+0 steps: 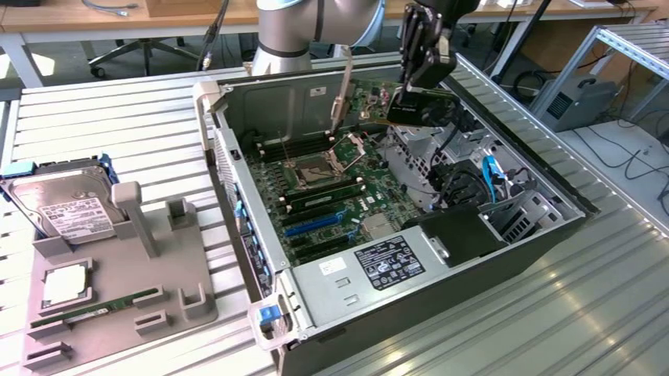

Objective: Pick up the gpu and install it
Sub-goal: 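Insert the gpu into the slot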

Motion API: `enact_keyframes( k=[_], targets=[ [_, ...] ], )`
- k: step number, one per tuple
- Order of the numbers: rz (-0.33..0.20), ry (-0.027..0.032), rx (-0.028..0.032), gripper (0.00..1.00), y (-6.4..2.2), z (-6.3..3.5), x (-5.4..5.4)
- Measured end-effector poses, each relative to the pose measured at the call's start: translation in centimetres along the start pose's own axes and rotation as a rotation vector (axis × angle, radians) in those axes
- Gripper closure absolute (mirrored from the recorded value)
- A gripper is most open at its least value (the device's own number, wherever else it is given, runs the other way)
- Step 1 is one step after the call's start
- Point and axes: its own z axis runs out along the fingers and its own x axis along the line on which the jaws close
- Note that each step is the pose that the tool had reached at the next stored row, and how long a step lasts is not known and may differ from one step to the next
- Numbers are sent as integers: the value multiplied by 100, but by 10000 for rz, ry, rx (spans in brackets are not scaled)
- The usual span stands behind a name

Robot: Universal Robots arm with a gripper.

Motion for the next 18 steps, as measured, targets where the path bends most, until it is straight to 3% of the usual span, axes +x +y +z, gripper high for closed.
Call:
enact_keyframes(
  k=[18],
  targets=[
    [-834, -5, -21, 73, 0, 0, 0]
  ],
)
